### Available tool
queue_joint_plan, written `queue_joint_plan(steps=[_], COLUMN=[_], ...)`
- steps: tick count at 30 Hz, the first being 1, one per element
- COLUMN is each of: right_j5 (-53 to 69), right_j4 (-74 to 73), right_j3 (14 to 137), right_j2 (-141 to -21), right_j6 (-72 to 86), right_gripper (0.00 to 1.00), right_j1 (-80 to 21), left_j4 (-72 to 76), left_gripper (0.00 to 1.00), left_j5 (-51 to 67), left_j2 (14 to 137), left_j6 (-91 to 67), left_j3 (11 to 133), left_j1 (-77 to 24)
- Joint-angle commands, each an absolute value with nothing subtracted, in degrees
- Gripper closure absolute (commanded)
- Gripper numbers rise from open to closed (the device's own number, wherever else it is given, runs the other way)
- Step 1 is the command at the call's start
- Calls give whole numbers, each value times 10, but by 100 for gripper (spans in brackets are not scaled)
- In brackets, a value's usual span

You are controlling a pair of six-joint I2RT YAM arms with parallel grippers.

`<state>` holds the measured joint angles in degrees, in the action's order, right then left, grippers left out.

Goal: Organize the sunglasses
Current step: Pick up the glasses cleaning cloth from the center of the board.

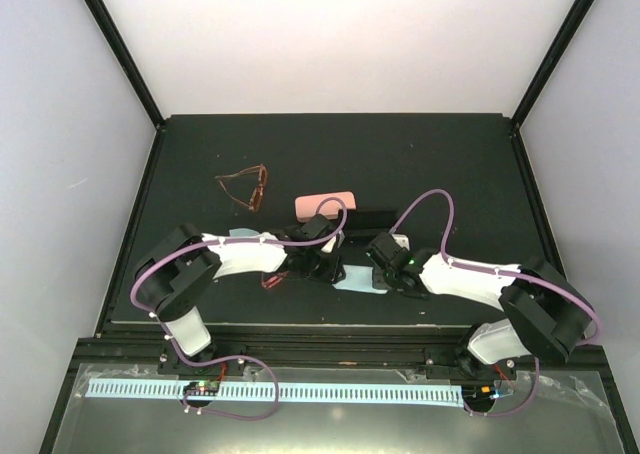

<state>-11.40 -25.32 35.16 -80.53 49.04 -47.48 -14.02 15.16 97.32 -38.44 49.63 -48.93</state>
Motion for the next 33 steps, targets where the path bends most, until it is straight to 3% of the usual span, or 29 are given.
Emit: queue_joint_plan(steps=[1,4,8,13,23,33], right_j5=[-97,-100,-107,-112,-113,-151], right_j4=[-239,-236,-231,-227,-188,-247], right_j3=[330,328,325,326,326,399], right_j2=[-825,-824,-824,-815,-744,-701], right_j6=[494,493,494,493,444,410], right_gripper=[88,99,99,99,99,99], right_j1=[-473,-474,-473,-473,-473,-459], left_j4=[-154,-148,-140,-140,-142,-200], left_gripper=[68,72,80,98,98,98], left_j5=[163,165,158,146,142,107], left_j2=[1005,1008,1006,1001,950,885], left_j6=[-396,-398,-403,-400,-395,-384], left_j3=[506,505,502,503,514,561], left_j1=[-492,-493,-493,-493,-492,-482])
